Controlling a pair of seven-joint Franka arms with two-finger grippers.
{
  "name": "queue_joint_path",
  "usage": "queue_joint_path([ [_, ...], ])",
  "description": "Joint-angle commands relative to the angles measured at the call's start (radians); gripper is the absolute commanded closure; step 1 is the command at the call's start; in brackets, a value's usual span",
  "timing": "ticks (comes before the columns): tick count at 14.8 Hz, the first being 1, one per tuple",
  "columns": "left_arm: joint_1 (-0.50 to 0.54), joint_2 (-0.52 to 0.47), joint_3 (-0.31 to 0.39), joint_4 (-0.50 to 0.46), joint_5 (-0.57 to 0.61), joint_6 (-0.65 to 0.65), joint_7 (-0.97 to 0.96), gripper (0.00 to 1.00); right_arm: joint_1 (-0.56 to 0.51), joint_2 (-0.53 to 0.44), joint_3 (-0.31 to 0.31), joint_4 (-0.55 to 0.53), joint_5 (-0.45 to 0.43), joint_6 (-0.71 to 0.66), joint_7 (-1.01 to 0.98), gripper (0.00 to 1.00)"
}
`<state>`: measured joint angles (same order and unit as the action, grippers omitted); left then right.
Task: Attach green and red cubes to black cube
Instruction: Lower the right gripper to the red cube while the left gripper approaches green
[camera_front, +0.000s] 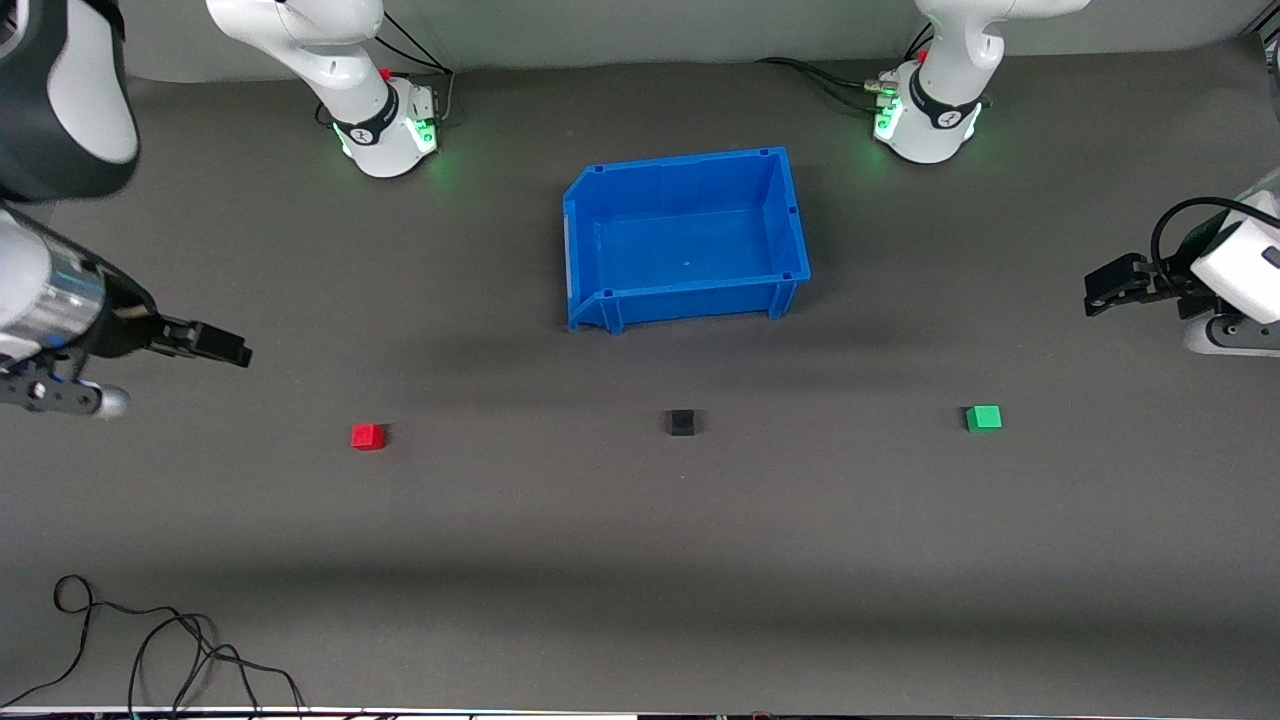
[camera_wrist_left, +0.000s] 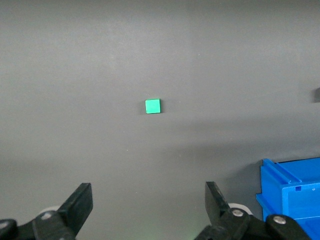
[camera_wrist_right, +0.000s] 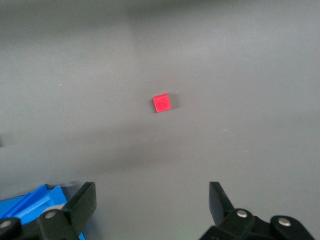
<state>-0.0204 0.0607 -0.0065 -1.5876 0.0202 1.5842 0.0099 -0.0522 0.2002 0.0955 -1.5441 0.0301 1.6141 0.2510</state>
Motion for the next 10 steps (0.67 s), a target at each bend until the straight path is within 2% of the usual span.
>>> queue_joint_path([
  [1,0.007,0.001,0.005,0.008,0.0,-0.009,-0.109,0.0,-0.009,0.059,0.001,0.015,0.004,-0.005,-0.071,0.0],
  [4,0.008,0.004,0.005,0.003,-0.035,-0.007,-0.377,0.0,0.003,0.135,-0.002,0.019,-0.012,-0.005,-0.091,0.0],
  [6,0.052,0.011,0.005,-0.002,-0.087,-0.003,-0.529,0.0,0.018,0.154,-0.002,0.013,-0.018,0.044,-0.093,0.0],
  [7,0.081,0.019,0.005,-0.006,-0.145,-0.006,-0.609,0.0,0.031,0.175,-0.002,0.013,-0.047,0.065,-0.096,0.0],
  [9,0.155,0.033,0.005,-0.029,-0.245,-0.003,-0.753,0.0,0.047,0.238,0.004,0.009,-0.16,0.09,-0.107,0.0],
  [10,0.18,0.044,0.005,-0.04,-0.279,-0.004,-0.778,0.0,0.06,0.26,0.004,0.003,-0.174,0.095,-0.107,0.0],
])
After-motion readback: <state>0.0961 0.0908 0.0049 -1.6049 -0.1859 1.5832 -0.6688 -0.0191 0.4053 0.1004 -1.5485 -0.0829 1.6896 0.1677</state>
